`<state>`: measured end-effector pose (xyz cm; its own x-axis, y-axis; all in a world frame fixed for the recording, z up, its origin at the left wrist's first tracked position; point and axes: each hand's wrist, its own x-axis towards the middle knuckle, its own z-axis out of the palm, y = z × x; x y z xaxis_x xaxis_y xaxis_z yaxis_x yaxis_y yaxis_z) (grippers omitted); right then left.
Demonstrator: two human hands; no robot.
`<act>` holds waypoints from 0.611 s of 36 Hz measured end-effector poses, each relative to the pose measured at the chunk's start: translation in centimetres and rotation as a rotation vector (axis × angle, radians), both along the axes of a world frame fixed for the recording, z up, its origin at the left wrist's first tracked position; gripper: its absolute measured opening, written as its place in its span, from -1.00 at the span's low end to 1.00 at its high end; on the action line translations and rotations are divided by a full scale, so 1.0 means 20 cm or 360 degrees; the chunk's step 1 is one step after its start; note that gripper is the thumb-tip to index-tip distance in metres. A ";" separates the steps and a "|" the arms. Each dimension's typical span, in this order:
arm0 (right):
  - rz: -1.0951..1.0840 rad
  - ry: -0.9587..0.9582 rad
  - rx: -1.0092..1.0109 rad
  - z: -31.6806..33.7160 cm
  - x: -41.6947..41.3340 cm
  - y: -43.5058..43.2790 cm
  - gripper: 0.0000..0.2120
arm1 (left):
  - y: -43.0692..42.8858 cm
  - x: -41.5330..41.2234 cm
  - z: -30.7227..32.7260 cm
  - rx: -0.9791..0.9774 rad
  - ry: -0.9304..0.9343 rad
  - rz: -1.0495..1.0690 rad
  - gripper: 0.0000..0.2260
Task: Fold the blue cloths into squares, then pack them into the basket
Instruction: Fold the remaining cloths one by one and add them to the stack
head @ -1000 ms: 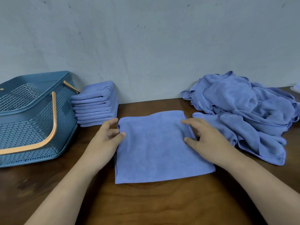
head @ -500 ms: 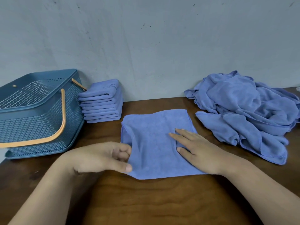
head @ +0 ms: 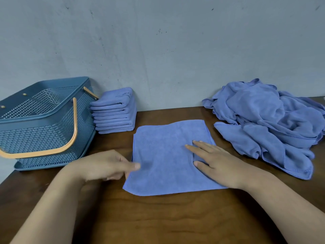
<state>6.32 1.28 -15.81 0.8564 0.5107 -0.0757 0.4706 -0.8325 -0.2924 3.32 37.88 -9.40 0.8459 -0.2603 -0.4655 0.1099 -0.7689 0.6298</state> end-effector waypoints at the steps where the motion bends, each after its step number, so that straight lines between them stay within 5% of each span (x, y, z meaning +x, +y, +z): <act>1: 0.0005 -0.0002 -0.0006 0.01 0.00 0.00 -0.45 | -0.02 0.01 -0.01 -0.0002 -0.0075 0.0144 -0.41; 5: 0.0021 -0.0004 -0.0036 0.03 -0.02 0.00 -0.48 | -0.07 0.03 -0.07 -0.0044 -0.0185 0.0364 -0.49; 12: 0.0079 0.0157 0.0118 0.10 -0.02 -0.08 -0.52 | -0.08 0.00 -0.06 0.0196 0.0178 -0.0081 -0.66; 18: 0.0038 0.0251 0.0386 0.21 -0.07 -0.10 -0.69 | -0.06 -0.02 0.00 0.0177 0.0486 -0.0377 -0.63; 22: -0.0234 -0.0053 0.0751 0.13 -0.02 -0.06 -0.85 | -0.05 0.00 0.00 0.0038 0.0292 -0.0164 -0.48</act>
